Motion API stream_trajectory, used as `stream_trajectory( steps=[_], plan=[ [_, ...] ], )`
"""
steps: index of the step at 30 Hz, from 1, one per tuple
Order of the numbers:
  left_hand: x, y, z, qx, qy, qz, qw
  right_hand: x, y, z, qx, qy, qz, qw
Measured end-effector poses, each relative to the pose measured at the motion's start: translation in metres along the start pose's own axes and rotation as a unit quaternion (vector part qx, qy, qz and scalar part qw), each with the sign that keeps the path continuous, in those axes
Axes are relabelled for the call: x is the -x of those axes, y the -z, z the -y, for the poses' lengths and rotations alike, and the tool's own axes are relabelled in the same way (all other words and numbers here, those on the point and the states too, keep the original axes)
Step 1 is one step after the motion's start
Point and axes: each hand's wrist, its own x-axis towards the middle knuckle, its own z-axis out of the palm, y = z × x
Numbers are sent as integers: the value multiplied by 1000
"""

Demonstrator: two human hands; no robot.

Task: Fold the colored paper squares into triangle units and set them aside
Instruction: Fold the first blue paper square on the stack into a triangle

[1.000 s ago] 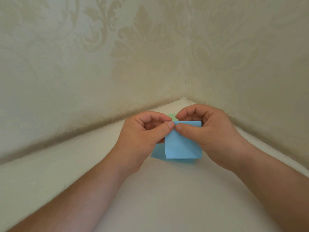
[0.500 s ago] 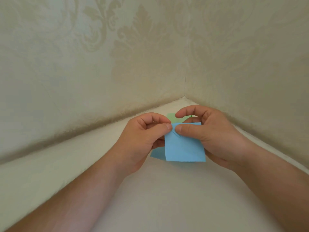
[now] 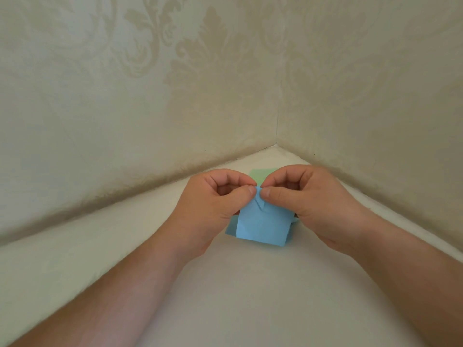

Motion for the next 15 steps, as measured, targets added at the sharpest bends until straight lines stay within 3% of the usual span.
stream_trajectory(
  steps=[8, 15],
  plan=[
    [1, 0, 3, -28, -16, -5, 999, 0, 0, -1, 84, 23, -10, 996],
    [1, 0, 3, -46, 33, 40, 998, -1, 2, 2, 55, 13, -23, 998]
  ],
)
